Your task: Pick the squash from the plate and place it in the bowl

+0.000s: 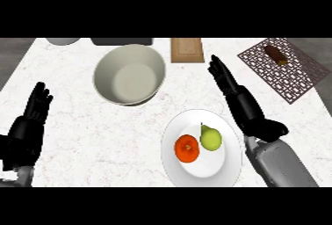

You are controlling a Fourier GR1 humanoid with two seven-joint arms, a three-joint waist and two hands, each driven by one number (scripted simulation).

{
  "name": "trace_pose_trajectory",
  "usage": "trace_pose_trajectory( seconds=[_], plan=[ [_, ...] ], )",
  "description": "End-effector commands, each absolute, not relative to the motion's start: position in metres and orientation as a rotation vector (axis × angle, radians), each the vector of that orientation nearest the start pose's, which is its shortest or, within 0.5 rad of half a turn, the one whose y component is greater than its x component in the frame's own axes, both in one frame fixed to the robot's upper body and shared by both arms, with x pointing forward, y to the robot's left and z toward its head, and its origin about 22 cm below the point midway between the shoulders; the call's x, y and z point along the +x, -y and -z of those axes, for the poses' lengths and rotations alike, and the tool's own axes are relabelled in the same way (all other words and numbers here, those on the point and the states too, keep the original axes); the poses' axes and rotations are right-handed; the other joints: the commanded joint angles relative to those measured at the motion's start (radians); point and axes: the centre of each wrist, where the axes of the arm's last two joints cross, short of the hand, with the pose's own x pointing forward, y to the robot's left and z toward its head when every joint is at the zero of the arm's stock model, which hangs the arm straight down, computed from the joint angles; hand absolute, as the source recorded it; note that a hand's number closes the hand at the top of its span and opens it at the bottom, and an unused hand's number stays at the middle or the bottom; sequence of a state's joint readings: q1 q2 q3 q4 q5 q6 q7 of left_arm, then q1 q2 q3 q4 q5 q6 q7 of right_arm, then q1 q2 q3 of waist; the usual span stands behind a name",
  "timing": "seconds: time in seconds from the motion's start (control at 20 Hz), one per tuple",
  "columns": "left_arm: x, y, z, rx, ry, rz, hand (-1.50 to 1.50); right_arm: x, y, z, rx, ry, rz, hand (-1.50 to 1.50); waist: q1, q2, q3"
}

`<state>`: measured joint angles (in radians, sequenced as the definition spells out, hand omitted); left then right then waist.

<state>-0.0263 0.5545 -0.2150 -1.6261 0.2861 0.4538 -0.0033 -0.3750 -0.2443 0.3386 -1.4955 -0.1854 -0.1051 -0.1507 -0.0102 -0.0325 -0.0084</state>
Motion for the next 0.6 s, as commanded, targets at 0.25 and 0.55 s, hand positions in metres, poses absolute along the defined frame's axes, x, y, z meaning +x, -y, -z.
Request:
trace_pose_trajectory(
  seconds=[0.25, 0.55],
  plan=[
    [0.263, -0.317, -0.081, 0.407, 1.647, 0.079, 0.00, 0.313, 0.158, -0.155, 0.637, 2.139, -0.902, 1.50, 0.031, 0.034, 0.009],
    [0.266, -0.322, -0.069, 0.358, 1.562, 0.039, 0.00, 0.265, 0.243, -0.063, -0.226, 1.847, -0.965, -1.50, -0.026, 0.028, 0.008]
  ],
)
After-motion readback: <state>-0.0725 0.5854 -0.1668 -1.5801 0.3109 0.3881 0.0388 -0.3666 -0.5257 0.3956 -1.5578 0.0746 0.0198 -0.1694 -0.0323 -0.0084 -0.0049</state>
